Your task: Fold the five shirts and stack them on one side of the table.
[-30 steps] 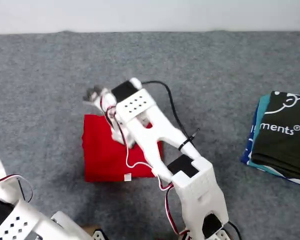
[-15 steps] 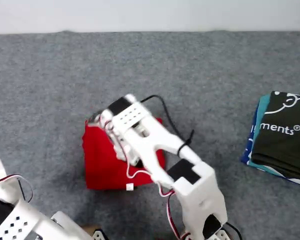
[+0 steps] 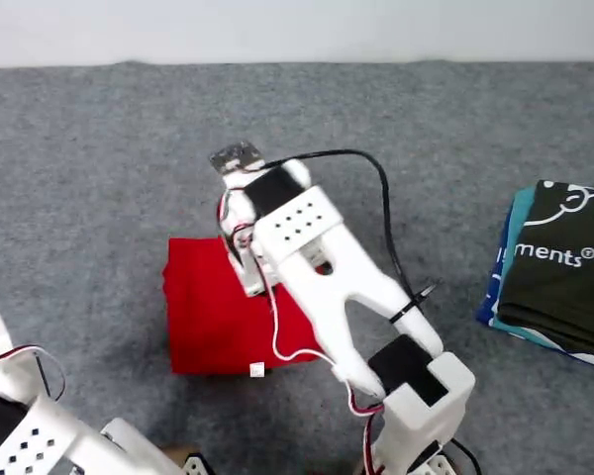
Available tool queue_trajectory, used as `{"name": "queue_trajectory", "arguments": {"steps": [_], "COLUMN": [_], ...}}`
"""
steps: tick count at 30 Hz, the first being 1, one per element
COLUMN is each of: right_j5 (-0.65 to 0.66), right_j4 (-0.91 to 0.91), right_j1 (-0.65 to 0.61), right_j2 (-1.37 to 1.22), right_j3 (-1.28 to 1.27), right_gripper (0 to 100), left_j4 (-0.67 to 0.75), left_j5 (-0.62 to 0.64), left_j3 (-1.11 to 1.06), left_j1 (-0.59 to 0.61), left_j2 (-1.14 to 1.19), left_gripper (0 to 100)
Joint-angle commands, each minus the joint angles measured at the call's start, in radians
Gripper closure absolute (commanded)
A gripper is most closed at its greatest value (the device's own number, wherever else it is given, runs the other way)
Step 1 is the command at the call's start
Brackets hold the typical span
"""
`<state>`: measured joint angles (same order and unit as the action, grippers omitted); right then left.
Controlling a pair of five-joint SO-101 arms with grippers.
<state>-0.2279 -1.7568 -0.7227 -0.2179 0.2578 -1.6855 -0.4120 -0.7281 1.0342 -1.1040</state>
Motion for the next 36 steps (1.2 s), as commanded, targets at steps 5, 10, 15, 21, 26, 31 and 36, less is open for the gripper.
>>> {"name": "queue_trajectory", "arguments": {"steps": [5, 10, 15, 21, 26, 31, 36], "right_j5": [-0.138, -0.132, -0.129, -0.003, 0.135, 0.210, 0.552], "right_j4": [-0.028, 0.019, 0.093, 0.101, 0.064, -0.042, -0.038], "right_j1": [-0.028, -0.022, -0.015, -0.010, 0.059, 0.185, 0.409], "right_j2": [-0.124, -0.275, -0.429, -0.526, -0.533, -0.529, -0.450], "right_j3": [0.002, 0.002, 0.002, 0.002, 0.003, 0.057, 0.061], "right_gripper": [63.7, 63.7, 63.8, 81.0, 95.6, 98.7, 98.8], "left_j4": [0.025, 0.026, 0.026, 0.026, 0.026, 0.026, 0.026], "left_j5": [0.008, 0.008, 0.008, 0.008, 0.008, 0.008, 0.008], "left_j3": [0.004, 0.004, 0.004, 0.004, 0.004, 0.004, 0.004], "left_j1": [-0.003, -0.005, -0.003, -0.002, -0.002, -0.002, 0.000], "left_j2": [-0.011, -0.011, -0.011, -0.011, -0.011, -0.011, -0.011], "left_gripper": [99, 99, 99, 99, 99, 99, 99]}}
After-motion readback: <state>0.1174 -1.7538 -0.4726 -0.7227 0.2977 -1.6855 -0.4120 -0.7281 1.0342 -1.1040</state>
